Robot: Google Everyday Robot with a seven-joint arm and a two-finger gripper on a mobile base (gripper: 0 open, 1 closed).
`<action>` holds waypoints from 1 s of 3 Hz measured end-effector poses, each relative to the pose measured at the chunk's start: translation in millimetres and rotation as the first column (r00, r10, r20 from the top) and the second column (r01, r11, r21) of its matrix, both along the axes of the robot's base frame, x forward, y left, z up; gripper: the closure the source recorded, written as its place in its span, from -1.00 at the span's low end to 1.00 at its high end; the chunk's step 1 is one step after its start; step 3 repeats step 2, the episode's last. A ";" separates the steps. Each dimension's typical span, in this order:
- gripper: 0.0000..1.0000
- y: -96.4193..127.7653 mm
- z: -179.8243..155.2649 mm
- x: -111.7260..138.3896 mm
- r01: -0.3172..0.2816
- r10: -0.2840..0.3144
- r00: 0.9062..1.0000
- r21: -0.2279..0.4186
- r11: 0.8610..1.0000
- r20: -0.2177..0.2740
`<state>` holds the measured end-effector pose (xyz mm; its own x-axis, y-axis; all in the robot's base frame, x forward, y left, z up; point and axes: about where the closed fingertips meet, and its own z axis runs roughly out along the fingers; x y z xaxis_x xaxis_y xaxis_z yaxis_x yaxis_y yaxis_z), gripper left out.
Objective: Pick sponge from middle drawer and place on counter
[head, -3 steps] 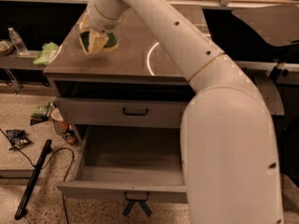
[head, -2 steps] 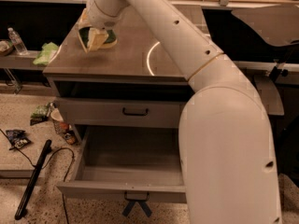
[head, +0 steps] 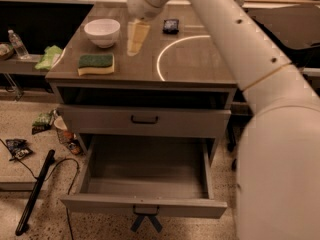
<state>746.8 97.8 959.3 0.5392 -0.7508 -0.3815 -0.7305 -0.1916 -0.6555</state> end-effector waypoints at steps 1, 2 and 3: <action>-1.00 -63.2 24.7 -15.5 0.044 -0.045 0.999 0.107 0.993 0.011; -1.00 -95.3 24.8 -17.9 0.081 -0.082 0.997 0.123 0.989 0.003; -1.00 -95.3 24.8 -17.9 0.081 -0.082 0.997 0.123 0.989 0.003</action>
Offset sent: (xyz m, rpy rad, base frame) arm -0.0155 -0.0632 0.0247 0.1071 -0.0133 -0.0448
